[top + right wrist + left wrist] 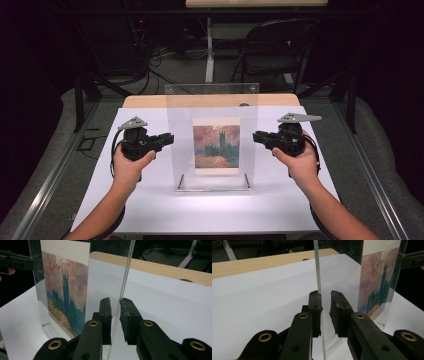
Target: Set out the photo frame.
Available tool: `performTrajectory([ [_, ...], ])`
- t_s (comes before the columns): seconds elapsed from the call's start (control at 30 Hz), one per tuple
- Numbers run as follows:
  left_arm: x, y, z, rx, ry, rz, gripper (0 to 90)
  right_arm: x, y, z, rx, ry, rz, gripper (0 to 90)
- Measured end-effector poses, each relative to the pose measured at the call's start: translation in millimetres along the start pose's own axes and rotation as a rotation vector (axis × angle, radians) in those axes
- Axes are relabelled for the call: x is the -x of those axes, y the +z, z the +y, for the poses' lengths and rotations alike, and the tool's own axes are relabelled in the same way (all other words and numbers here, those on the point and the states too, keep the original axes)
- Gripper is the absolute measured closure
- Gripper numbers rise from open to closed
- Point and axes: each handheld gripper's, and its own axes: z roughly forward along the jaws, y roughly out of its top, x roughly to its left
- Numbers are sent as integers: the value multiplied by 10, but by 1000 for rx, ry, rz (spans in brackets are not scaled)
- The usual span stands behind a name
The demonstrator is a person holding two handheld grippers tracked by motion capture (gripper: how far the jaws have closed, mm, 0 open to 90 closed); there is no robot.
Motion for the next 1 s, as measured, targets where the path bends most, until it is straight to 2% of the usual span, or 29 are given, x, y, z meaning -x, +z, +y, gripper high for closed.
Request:
performTrajectory([
  [0.13,69,-86,-84,15,28,-16,786,-71,-89,-82,21,-14,15,793],
  [0.27,131,-146,-173,37,37,-26,776,-123,-162,-170,39,-16,42,789],
  [0.4,188,-202,-271,64,36,-46,762,-201,-227,-258,54,-37,40,777],
  [0.57,263,-252,-340,82,52,-49,733,-282,-289,-370,77,-57,43,757],
  [0.67,286,-258,-373,90,65,-31,730,-296,-284,-411,96,-51,49,743],
  [0.73,284,-253,-398,90,61,-37,713,-289,-274,-446,84,-47,48,731],
  [0.87,278,-239,-456,87,57,-33,667,-254,-240,-551,96,-21,78,644],
  [1.0,267,-236,-530,88,52,-33,622,-214,-255,-653,91,-36,55,599],
])
